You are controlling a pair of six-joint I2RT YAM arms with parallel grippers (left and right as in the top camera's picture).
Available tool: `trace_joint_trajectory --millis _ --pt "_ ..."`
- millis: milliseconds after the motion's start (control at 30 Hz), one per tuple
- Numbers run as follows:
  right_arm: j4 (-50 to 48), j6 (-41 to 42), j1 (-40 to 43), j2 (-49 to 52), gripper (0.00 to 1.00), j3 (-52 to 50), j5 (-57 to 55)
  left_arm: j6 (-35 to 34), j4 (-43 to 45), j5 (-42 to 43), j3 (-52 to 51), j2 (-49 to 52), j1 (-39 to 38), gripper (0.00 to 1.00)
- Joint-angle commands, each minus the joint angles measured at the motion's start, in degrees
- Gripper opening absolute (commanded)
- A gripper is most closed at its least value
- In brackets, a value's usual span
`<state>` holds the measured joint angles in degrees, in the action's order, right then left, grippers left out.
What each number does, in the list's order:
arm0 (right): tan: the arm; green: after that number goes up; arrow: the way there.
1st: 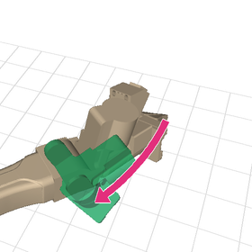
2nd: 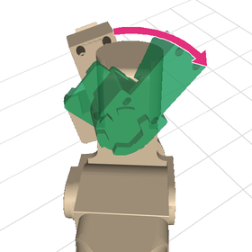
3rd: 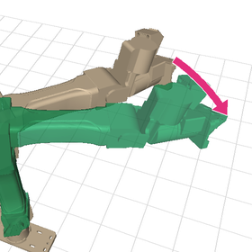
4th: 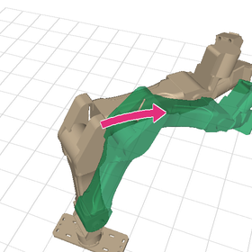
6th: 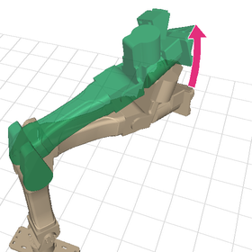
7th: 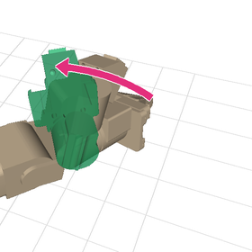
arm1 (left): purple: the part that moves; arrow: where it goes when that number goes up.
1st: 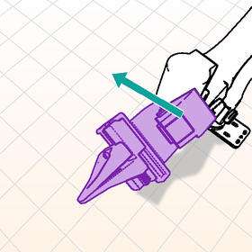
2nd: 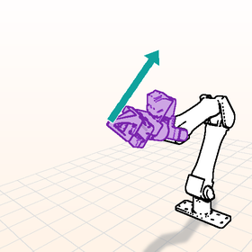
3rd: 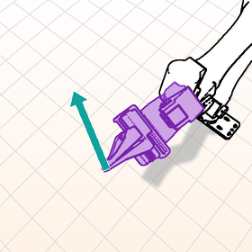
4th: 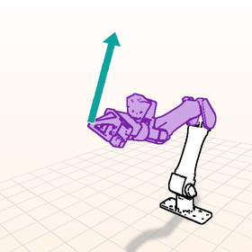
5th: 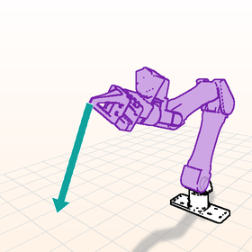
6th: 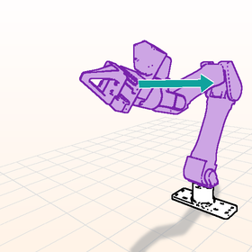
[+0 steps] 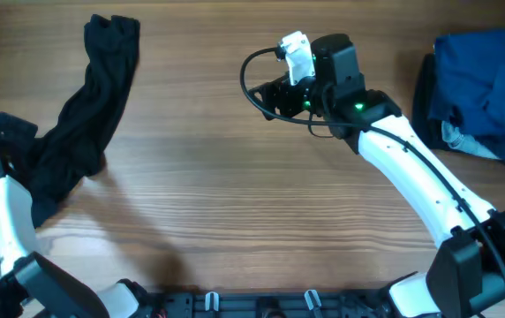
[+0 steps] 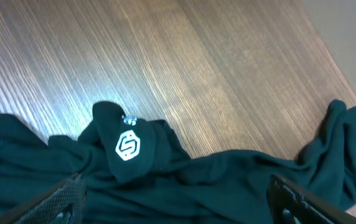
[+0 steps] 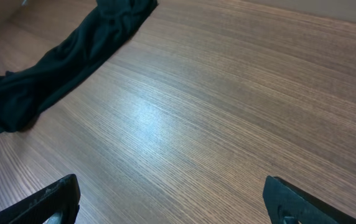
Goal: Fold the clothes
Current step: 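Grasp the black garment's logo corner with the left gripper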
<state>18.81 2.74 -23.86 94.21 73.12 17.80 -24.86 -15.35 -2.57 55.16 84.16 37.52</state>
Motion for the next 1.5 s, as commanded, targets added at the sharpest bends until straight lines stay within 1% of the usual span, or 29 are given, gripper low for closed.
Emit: trace_joint_trajectory --millis 0,200,233,267,300,400,467,533,567,700,767,833,967,1100,1167,1267,1467 --pt "-0.1 0.2 -0.2 1.4 0.95 0.6 0.9 5.1 1.2 -2.4 0.7 4.2 0.2 0.9" --pt "0.4 -0.3 -0.2 1.5 0.95 0.6 0.9 8.0 5.6 -3.4 0.7 10.1 0.2 0.9" --pt "0.3 -0.3 -0.2 1.6 0.95 0.6 0.9 8.0 6.1 -3.4 0.7 10.9 0.2 0.88" --pt "0.2 -0.2 -0.2 1.6 0.95 0.5 0.9 8.0 6.8 -3.3 0.7 11.6 0.2 0.83" --pt "0.3 -0.2 -0.2 1.7 0.95 0.4 0.7 8.0 7.1 -3.3 0.7 12.0 0.2 0.77" --pt "0.3 -0.2 -0.2 1.9 0.94 0.4 0.7 8.0 7.3 -3.3 0.7 12.4 0.2 0.52" --pt "0.3 -0.2 -0.2 2.0 0.91 0.4 0.7 7.9 7.6 -3.3 0.7 12.4 0.2 0.25" --pt "0.3 -0.2 -0.2 2.0 0.9 0.4 0.7 7.9 7.7 -3.3 0.7 12.4 0.2 0.07" --pt "0.3 -0.2 -0.2 2.0 0.9 0.4 0.7 7.9 7.6 -3.2 0.7 12.3 0.1 0.04" --pt "0.3 -0.2 -0.2 2.0 0.88 0.4 0.7 7.7 7.3 -2.8 0.7 9.5 -0.5 0.04" --pt "0.3 -0.2 -0.2 2.0 0.85 0.4 0.7 7.7 6.5 -2.8 0.7 5.2 -1.6 0.04" --pt "0.3 0.4 -0.2 1.9 0.82 0.4 1.1 7.0 4.9 -2.9 0.7 -1.3 -3.5 0.04" --pt "0.9 0.4 -0.2 0.9 0.77 0.4 4.4 4.9 1.8 -2.9 0.7 -13.4 -7.0 0.04" --pt "3.1 0.3 -0.2 -2.3 0.74 0.4 4.8 2.9 1.0 -2.9 0.7 -23.9 -9.7 0.04" --pt "4.6 0.3 -0.2 -5.2 0.73 0.4 4.8 0.8 0.9 -2.9 0.7 -28.5 -10.5 0.04" --pt "7.1 0.3 -0.2 -9.7 0.73 0.4 4.8 0.4 0.9 -2.6 0.7 -31.5 -11.6 0.04" --pt "13.1 0.2 -0.2 -19.7 0.7 0.4 4.5 0.1 -1.0 -2.4 0.7 -31.5 -14.3 0.04"
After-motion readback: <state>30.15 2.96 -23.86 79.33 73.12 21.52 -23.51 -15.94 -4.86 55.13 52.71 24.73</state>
